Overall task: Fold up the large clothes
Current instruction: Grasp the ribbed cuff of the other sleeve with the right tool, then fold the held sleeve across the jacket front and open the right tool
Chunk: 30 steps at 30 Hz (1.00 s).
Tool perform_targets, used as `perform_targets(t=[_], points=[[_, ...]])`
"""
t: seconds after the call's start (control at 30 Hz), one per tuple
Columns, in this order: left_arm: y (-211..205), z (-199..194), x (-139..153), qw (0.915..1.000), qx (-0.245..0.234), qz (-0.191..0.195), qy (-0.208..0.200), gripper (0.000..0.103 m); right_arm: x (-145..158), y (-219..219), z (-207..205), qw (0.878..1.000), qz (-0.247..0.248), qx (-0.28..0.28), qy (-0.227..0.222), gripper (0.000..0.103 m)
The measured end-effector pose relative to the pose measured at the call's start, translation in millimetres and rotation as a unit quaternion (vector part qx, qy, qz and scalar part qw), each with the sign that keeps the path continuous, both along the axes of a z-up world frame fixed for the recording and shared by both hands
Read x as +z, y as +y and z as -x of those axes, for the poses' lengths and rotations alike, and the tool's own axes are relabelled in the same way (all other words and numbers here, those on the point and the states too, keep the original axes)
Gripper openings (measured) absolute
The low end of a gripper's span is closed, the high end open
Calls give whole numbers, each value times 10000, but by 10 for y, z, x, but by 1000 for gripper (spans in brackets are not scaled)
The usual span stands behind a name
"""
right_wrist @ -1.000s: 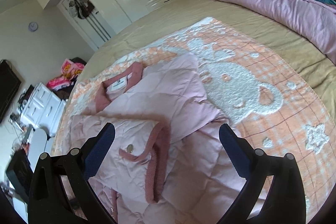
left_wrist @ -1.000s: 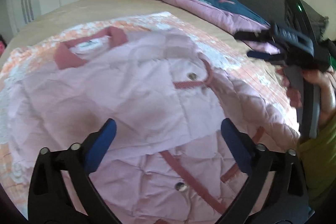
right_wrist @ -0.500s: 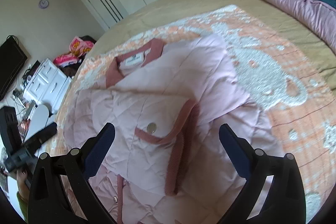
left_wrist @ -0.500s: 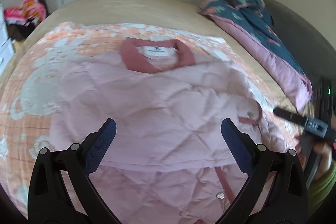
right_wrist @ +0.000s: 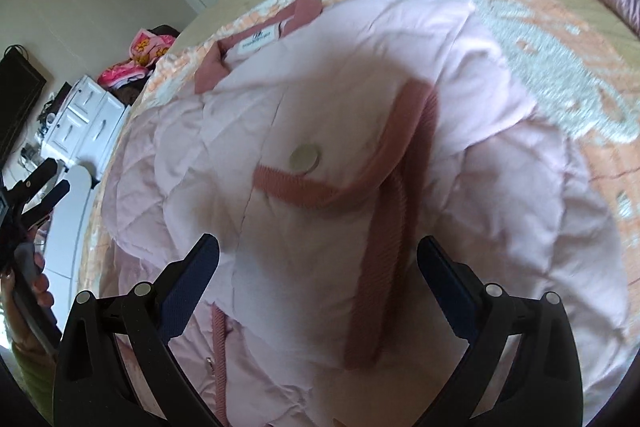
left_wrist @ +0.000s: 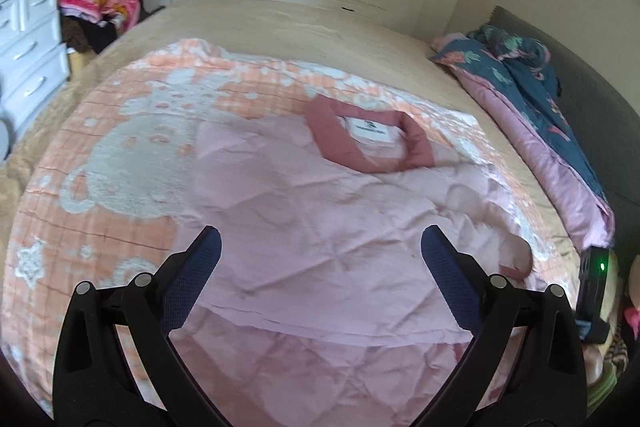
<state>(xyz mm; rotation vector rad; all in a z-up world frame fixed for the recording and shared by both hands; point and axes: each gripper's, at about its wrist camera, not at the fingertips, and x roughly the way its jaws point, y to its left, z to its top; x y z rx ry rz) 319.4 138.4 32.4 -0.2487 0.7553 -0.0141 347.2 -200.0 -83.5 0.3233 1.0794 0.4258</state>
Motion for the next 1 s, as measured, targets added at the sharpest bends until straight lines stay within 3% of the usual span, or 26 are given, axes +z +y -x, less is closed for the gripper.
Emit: perform_targets(t=[0.1,0.27,0.3,0.33,0.4,0.43,0.6,0.7,0.83,1.0], points=[[102,-2,-1,9997,224,-125,9,94,-82,43,4,10000,47,-47,2,99],[287,-6,-40,9991,416,-11,68,94,-45,111,69,9997,-162,-61,-197,97],[318,-6,-44,9990,450,13,75,94,-26,143,81,9995,-158,15,-265,83],[358,-5,-50,9987,504,34,84,94,-1,172,97,9992,-157,110,-344,57],[416,-7,-58,9981,596,90,97,94,102,204,126,9972,-320,320,-596,32],[451,1,-54,9978,645,157,80,94,163,200,134,9963,-323,344,-717,28],[515,22,-4,9969,728,302,-18,94,859,191,161,9780,-78,666,-1976,23],[502,11,1,9968,716,347,-49,94,1162,224,96,9648,91,822,-2495,22],[459,-37,-37,9968,705,374,-10,94,1276,243,-36,9559,362,903,-2770,22],[352,-95,-106,9978,604,263,3,94,1183,282,-213,9551,636,920,-2742,22]])
